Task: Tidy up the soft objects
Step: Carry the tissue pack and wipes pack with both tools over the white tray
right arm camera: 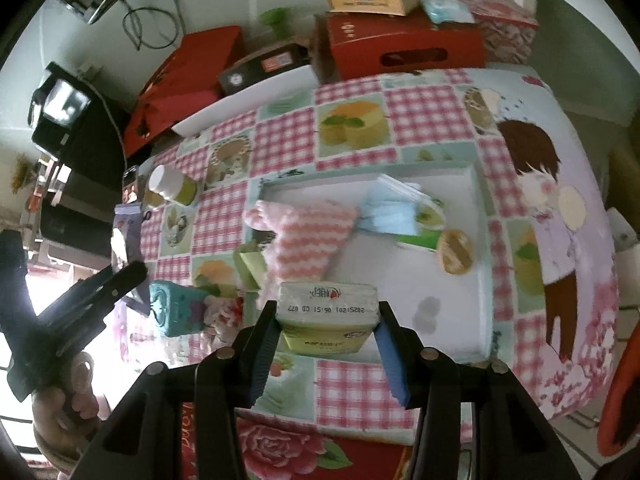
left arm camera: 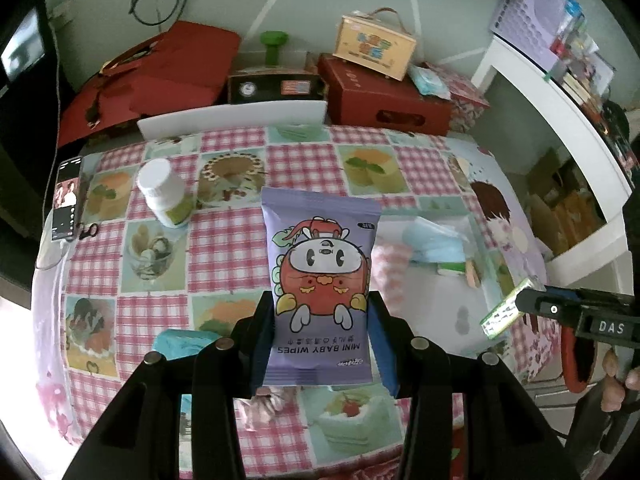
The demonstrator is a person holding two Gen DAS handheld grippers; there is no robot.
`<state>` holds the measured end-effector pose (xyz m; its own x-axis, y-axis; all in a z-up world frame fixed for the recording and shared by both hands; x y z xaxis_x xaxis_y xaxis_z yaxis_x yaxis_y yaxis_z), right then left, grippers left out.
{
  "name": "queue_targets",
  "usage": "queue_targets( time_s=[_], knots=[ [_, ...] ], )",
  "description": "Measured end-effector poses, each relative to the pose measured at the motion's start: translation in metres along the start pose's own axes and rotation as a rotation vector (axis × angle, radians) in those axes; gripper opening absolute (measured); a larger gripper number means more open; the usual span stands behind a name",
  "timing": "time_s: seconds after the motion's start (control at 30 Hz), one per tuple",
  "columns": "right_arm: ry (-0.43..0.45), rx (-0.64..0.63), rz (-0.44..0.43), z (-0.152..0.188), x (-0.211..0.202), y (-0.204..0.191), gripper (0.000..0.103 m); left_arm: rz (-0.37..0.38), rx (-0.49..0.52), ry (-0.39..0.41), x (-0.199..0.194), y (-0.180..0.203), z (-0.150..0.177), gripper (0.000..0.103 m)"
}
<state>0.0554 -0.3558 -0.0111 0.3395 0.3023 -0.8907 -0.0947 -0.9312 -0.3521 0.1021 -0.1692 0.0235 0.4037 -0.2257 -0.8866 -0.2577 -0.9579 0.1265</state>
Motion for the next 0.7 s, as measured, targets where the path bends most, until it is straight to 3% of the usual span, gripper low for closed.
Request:
queue_targets(
  time_s=[0.37,0.7],
  knots=[
    [-0.023,0.069,0.027,0.016,0.009,0.052,0.05,0.01,0.081,-0.04,0.017,0.051,0.01,0.046],
    [-0.056,0.09,0.038,0.024,0.031,0.075,0.05,-0.006,0.126,-0.089,0.04,0.077,0.021,0.046]
  ],
)
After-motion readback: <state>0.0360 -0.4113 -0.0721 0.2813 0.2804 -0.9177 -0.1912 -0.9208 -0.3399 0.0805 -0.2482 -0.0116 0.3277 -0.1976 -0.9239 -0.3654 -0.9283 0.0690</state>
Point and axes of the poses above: each gripper's, at about its wrist camera, not at the fingertips, and x roughly the way its jaws point, y to its right, z to its underside, the point moved 9 cm from there along x, roughly the way its jaws point, and after that the axes turned 1 degree about -y, right-handed, at the moved point
